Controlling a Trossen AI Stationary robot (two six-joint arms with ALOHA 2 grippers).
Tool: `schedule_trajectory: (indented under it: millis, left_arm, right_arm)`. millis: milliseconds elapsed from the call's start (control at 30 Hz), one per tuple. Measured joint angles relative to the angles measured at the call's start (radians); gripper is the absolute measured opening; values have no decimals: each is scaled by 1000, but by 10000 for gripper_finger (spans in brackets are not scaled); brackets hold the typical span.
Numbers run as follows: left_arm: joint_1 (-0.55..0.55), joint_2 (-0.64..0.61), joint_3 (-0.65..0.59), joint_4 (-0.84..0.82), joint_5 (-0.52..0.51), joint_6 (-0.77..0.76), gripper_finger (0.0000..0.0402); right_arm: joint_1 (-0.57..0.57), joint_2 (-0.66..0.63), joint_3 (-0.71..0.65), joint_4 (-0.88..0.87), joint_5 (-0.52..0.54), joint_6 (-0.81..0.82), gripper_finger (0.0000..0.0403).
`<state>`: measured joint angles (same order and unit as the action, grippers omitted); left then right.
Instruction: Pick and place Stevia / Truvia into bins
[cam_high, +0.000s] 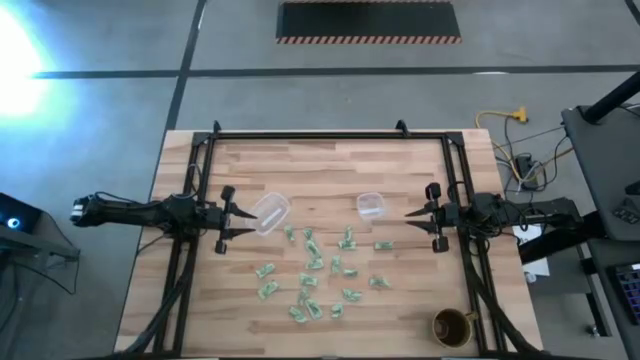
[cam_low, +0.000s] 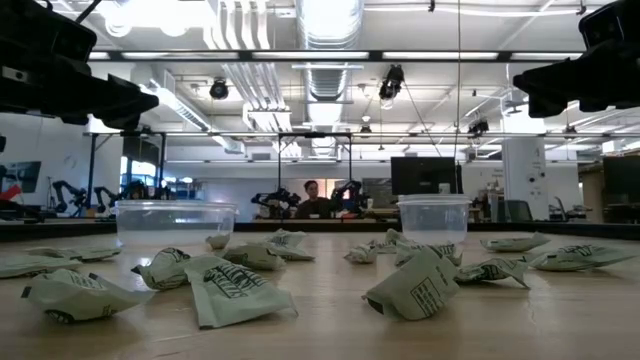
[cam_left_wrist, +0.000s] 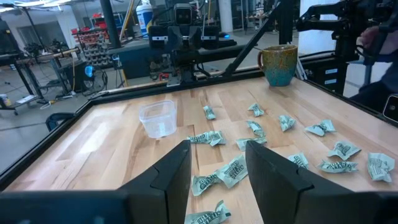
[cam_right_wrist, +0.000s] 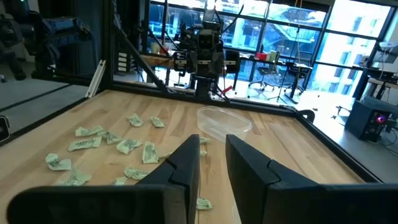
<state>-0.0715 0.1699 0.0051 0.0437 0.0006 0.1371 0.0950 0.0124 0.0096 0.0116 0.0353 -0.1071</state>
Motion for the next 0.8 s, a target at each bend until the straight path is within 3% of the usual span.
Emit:
schedule_trajectory:
  millis: [800]
  left_arm:
    - [0, 0, 0, 0, 0, 0, 137]
  right_arm:
    - [1, -1, 0, 37, -9, 1, 68]
